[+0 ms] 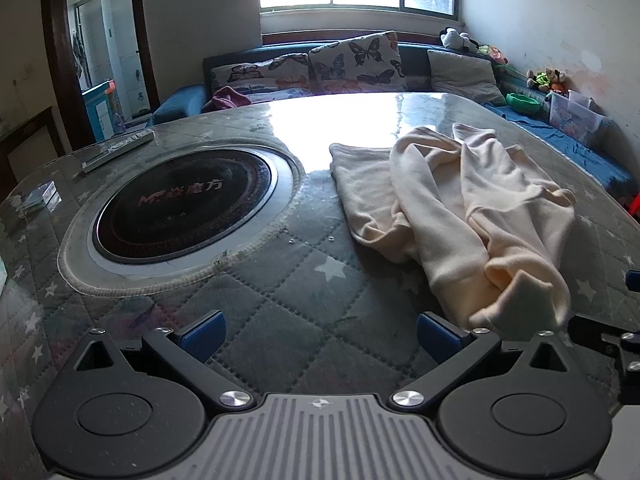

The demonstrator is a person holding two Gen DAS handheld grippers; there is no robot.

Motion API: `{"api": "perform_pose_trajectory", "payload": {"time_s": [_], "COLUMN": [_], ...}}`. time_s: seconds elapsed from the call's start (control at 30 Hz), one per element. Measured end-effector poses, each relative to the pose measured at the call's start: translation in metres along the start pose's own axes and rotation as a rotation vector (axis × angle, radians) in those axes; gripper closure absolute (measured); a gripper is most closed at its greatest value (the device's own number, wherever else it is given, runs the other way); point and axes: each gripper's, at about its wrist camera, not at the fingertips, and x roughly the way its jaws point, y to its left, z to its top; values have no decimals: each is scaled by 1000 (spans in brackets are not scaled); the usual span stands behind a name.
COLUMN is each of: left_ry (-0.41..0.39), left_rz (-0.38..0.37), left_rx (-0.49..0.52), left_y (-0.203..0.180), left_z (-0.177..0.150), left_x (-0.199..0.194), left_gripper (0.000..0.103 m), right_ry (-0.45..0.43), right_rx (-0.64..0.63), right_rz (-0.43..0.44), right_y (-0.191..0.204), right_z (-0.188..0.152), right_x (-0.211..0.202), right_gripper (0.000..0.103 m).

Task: Fold clothes
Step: 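Move both grippers toward the crumpled cream sweatshirt on the table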

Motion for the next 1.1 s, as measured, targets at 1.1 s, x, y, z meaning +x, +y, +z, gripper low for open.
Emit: {"api": "perform_pose_trajectory", "payload": {"time_s": [1.1], "left_ry": [33], "left_rz": [-12], "left_rx": [40], "left_y": [-13], "left_z": [-12], "left_x": [-12], "left_gripper": [0], "right_ry": [26], "right_rx": [-24], "right_rz": [1], "right_y": [15], "right_z": [-12], "right_x": [-10], "right_gripper": [0]}}
